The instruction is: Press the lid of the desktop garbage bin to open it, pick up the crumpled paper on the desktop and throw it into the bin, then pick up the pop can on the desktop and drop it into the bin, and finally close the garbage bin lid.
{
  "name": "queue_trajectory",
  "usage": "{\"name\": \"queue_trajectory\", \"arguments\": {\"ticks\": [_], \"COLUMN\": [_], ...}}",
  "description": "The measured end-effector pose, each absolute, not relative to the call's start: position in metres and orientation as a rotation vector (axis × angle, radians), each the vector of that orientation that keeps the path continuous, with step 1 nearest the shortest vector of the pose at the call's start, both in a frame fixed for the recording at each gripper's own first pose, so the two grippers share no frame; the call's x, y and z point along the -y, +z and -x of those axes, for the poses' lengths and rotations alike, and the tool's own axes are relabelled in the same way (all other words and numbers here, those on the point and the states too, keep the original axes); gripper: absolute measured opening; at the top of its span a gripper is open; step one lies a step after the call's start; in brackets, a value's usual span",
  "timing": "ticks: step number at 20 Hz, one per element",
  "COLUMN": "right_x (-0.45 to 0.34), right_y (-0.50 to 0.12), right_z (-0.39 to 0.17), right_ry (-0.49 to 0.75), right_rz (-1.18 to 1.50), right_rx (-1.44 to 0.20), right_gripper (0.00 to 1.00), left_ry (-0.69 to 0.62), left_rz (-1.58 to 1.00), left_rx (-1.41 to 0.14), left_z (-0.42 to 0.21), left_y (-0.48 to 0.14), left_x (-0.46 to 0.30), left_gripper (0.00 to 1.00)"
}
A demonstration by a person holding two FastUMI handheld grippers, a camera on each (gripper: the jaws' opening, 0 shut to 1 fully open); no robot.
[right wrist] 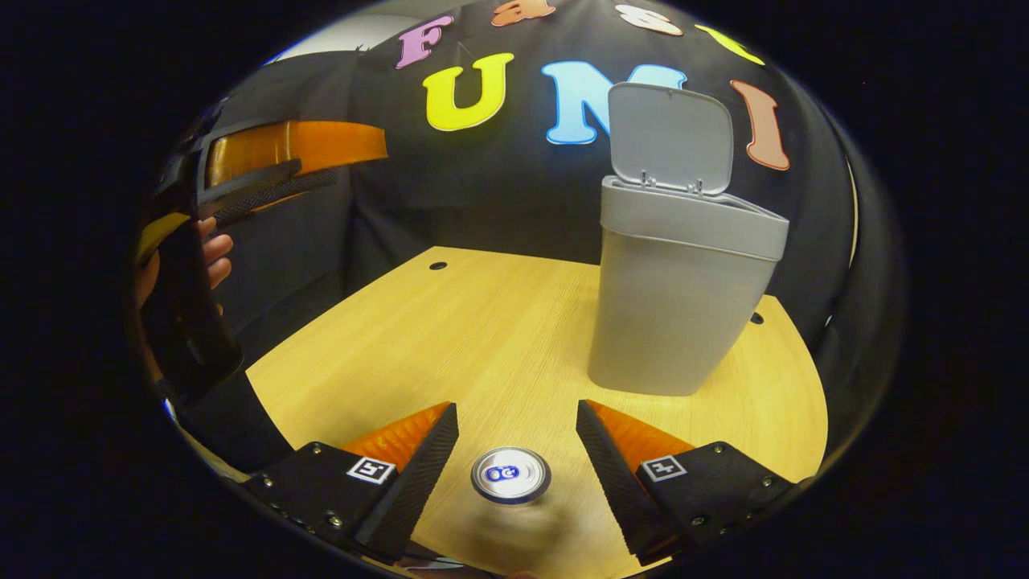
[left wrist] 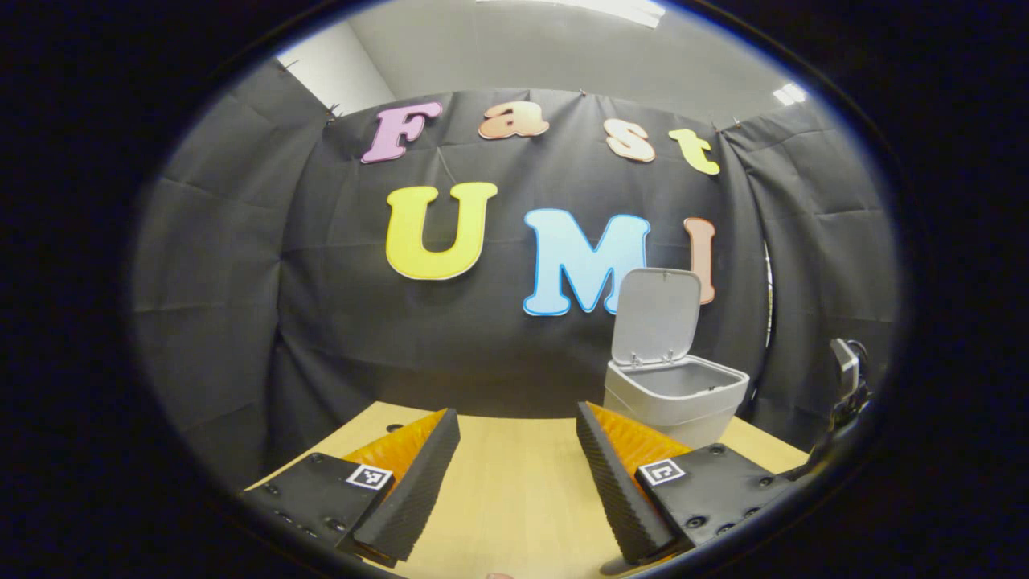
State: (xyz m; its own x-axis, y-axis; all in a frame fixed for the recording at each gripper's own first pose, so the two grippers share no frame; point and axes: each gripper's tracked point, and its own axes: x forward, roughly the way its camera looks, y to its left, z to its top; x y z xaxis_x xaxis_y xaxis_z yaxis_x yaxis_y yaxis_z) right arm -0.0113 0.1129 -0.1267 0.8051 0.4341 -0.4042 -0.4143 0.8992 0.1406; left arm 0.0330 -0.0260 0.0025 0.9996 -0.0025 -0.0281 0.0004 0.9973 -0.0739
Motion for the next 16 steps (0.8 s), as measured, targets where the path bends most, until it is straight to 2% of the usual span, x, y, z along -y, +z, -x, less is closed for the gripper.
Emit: {"name": "queue_trajectory", "arguments": {"ticks": [6, 11, 16], "right_x": [-0.123, -0.12, -0.118], "right_y": [-0.164, -0.2, -0.212], "right_z": [0.014, 0.015, 0.021], "right_ry": [0.476, 0.438, 0.415], "right_rz": [-0.029, -0.017, -0.025], "right_rx": [-0.583, -0.704, -0.792], "right_gripper": [0.95, 0.93, 0.95], "left_ry": [-0.01, -0.04, -0.043], "left_rz": [0.057, 0.087, 0.096], "left_rx": [-0.026, -0.052, -0.07], "left_z": [-0.028, -0.027, -0.025], "left_y": [0.003, -0.008, -0.016], "left_x": [0.024, 0.034, 0.032], "left_gripper": [0.96, 0.96, 0.95]}}
